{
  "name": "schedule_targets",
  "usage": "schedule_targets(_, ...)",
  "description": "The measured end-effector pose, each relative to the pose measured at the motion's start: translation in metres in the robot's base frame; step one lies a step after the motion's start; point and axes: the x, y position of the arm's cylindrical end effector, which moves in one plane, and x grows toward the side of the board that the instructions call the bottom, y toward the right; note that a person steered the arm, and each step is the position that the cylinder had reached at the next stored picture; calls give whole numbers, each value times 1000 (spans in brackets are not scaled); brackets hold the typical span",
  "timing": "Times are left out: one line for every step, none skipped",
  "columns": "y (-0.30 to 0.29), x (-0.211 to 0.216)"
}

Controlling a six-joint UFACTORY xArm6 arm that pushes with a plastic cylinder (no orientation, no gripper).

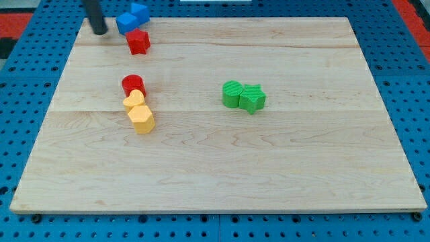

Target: Slide the red star to the red circle

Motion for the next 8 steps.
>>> schedule_targets(98,8)
schedule_targets(122,35)
schedule_targets(106,58)
schedule_targets(121,14)
schedule_targets(98,-1)
schedule_targets(61,12)
schedule_targets(61,47)
schedule_targets(64,79)
